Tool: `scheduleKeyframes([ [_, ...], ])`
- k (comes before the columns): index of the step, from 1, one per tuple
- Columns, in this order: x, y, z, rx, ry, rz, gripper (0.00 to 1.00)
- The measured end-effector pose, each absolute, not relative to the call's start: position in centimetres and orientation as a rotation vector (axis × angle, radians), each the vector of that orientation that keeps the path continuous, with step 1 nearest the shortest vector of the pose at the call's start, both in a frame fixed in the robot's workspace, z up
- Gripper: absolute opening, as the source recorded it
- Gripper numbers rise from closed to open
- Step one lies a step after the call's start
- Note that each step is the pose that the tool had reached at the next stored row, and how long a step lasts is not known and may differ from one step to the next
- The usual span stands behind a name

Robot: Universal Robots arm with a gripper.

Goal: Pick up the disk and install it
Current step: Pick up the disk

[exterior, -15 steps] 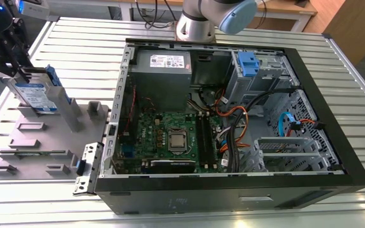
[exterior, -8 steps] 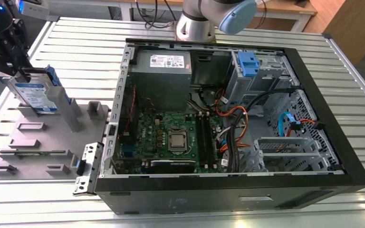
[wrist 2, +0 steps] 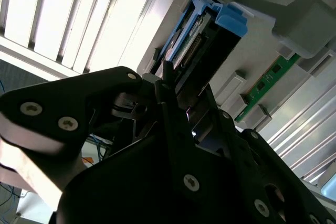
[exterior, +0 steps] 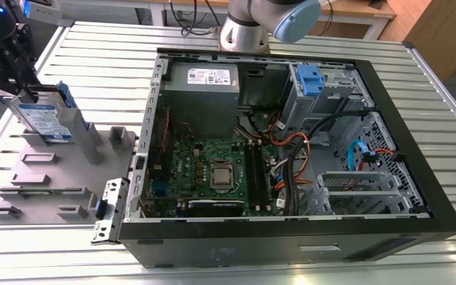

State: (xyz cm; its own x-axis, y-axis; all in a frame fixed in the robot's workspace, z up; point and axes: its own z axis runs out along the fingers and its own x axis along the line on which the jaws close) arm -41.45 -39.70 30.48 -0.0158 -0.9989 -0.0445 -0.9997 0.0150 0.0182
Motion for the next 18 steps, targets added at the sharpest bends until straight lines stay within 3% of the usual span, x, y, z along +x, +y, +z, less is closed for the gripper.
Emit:
scheduleKeyframes([
  [18,-41.5,-39.7,31.9,-2.19,2.225,0.069,0.35],
])
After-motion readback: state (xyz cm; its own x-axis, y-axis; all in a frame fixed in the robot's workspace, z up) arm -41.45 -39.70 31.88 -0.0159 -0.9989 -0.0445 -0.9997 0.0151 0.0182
